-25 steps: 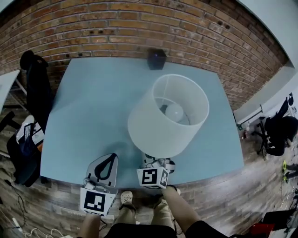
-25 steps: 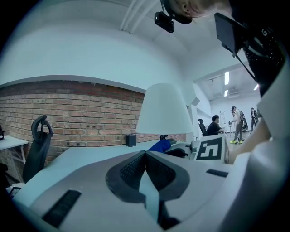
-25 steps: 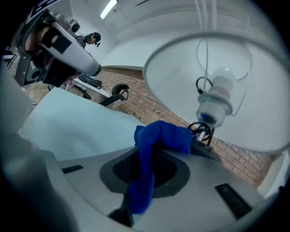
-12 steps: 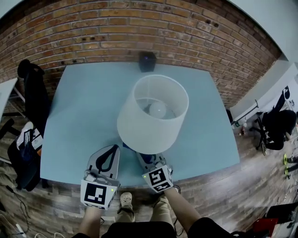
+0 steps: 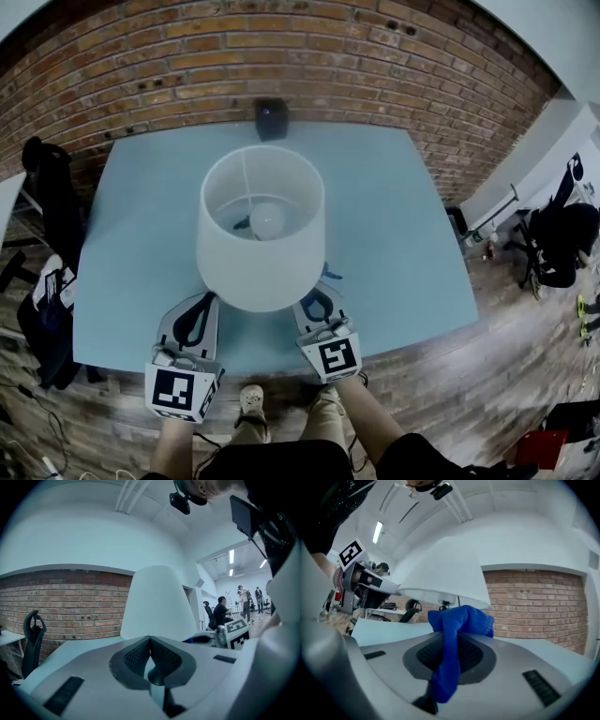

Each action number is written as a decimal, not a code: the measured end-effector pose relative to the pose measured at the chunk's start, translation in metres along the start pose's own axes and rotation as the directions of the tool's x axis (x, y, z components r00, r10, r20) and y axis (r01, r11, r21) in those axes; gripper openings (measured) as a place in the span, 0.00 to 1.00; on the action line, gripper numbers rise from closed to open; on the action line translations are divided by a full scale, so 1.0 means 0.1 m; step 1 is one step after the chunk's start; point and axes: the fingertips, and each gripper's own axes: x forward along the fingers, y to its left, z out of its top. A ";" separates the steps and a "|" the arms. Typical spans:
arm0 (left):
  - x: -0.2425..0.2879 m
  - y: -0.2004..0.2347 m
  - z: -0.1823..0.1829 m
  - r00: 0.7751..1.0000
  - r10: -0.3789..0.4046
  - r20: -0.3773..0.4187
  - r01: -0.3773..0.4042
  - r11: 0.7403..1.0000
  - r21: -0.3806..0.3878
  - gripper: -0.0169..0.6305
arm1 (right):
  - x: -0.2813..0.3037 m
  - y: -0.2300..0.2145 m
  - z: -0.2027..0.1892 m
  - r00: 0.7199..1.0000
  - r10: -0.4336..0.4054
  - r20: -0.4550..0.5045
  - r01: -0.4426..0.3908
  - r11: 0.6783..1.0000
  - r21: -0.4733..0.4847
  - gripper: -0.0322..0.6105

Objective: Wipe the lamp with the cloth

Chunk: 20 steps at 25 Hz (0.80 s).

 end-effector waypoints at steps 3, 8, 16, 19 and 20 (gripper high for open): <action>0.00 -0.04 -0.03 1.000 0.026 -0.016 -0.026 1.000 0.001 0.04 | 0.17 0.13 -0.30 0.987 0.104 -0.121 -0.107 0.994 -0.019 0.15; 0.03 -0.07 -0.04 0.996 0.081 -0.032 -0.081 0.997 -0.008 0.04 | 0.23 0.25 -0.89 0.900 0.205 -0.386 -0.237 0.971 -0.037 0.15; -0.01 -0.06 -0.08 0.976 0.212 -0.051 -0.214 0.976 -0.042 0.04 | 0.13 -0.21 -0.61 0.901 0.368 -0.232 -0.327 0.924 0.197 0.15; -0.11 -0.08 -0.08 0.955 0.292 -0.059 -0.294 0.955 -0.029 0.04 | 0.27 -0.59 -0.34 0.889 0.454 -0.068 -0.391 0.826 0.405 0.15; -0.15 -0.09 -0.09 0.943 0.326 -0.064 -0.329 0.943 -0.040 0.04 | 0.37 -0.70 -0.27 0.869 0.494 -0.015 -0.427 0.766 0.480 0.15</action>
